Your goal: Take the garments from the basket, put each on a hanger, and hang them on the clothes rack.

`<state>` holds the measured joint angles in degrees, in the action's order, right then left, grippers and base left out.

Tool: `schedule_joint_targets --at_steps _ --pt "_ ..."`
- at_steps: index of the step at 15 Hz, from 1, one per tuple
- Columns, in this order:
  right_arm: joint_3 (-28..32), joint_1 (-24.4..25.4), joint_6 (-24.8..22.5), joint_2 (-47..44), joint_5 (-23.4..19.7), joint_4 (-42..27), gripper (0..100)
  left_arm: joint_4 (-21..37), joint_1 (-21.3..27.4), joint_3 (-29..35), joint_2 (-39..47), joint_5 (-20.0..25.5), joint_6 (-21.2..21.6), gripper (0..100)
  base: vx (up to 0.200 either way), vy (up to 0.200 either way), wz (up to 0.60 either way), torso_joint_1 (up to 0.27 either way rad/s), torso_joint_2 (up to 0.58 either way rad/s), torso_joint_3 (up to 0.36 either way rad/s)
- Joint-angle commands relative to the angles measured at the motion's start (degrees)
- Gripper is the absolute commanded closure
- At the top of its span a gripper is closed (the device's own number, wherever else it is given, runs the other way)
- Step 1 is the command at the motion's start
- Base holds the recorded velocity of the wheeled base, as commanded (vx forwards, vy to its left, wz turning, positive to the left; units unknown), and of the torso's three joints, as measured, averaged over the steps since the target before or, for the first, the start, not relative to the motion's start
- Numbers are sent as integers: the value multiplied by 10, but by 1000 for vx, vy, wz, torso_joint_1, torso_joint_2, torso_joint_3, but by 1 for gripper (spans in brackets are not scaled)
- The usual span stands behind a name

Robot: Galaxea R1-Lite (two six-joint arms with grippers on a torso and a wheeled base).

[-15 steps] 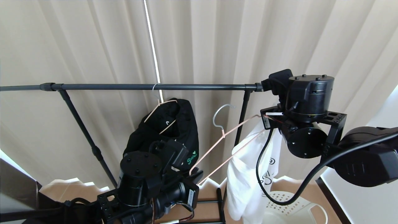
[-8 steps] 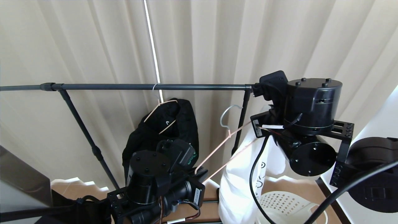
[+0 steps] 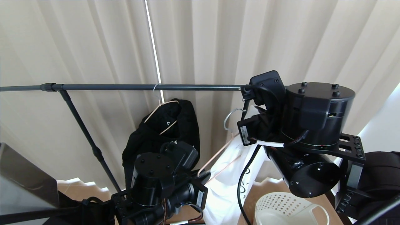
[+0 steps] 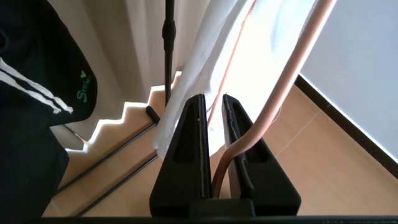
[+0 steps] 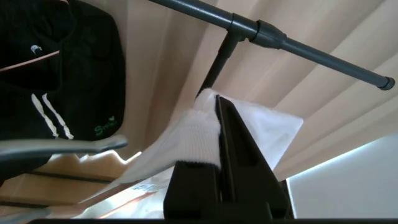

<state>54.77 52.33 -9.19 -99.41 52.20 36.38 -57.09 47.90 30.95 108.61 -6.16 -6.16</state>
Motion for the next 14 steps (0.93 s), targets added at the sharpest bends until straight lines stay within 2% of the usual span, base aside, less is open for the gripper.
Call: schedule_joint_targets --at_steps 1,5,8,9,14 --pt "-1 15 0 1 0 16 100 0 0 0 4 0 -1 100 0 0 0 0 0 0" --pt "-9 30 -1 9 1 31 100 -10 -1 -1 3 -2 -1 100 0 0 0 0 0 0" --pt "-11 29 0 11 0 33 100 -33 -1 -8 0 -25 -1 100 0 0 0 0 0 0" --pt "-10 28 -1 12 1 32 0 -33 -1 -11 -1 -25 -1 100 0 0 0 0 0 0" --pt "-7 8 -1 20 -1 33 0 -50 -4 -19 -16 -24 0 100 0 0 0 0 0 0"
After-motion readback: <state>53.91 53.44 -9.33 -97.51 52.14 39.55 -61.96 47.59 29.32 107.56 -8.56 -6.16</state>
